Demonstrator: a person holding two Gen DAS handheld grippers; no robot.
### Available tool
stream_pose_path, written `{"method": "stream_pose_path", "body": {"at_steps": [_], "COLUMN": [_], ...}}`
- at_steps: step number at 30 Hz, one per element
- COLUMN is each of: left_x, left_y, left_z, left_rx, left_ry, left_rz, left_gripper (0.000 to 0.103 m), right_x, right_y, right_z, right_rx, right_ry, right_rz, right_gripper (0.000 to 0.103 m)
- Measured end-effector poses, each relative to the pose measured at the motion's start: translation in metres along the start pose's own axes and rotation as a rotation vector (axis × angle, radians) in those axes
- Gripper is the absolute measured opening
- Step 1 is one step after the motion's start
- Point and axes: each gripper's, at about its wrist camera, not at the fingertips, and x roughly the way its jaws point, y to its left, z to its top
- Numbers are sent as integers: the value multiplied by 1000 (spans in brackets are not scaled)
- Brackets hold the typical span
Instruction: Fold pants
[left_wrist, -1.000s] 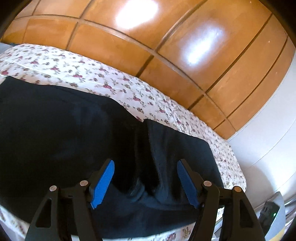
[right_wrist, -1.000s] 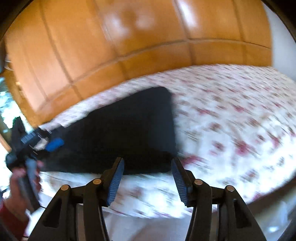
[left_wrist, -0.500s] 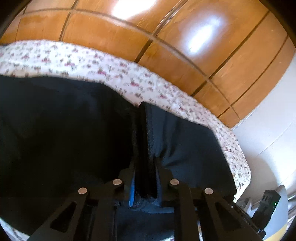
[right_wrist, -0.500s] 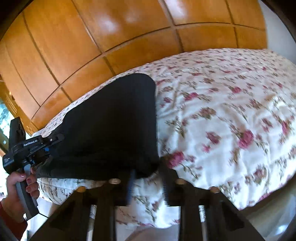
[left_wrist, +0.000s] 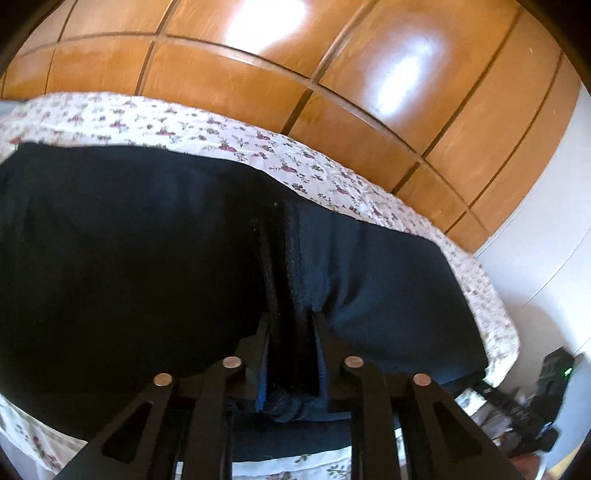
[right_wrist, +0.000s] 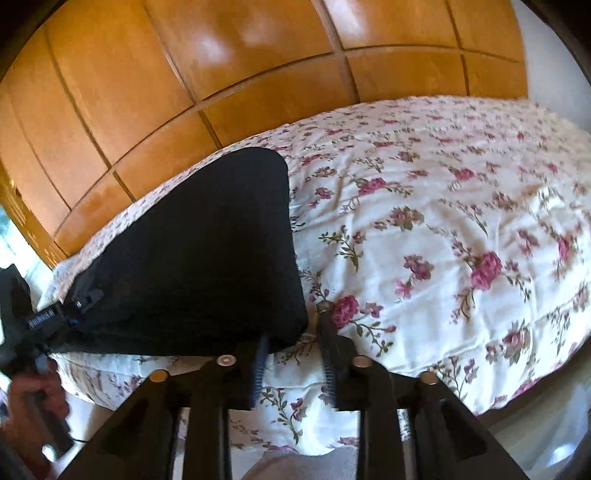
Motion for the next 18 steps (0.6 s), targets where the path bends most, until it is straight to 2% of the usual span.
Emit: {"method": "stream_pose_path", "body": {"at_steps": [5,9,13,18], "left_x": [-7,-9,-7,-6], "left_y": [0,-4,-5,-7], "left_z": [-3,-3,-5,-5], "left_rx": [2,12,21,48], "left_ry": [-7,-10,-22,-8], "left_rz": [6,28,34,51], "left_gripper": [32,32,33,34], "right_x": [-19,-40,-56,-35], "right_y": [-4,0,30,73], "right_z": [-6,-4,14,37], "right_rx": [21,19,-101,-174], "right_ry": [-7,-69,-164,-174], "right_rz": [3,-46,-43,6], "right_gripper": [35,35,35,35]}}
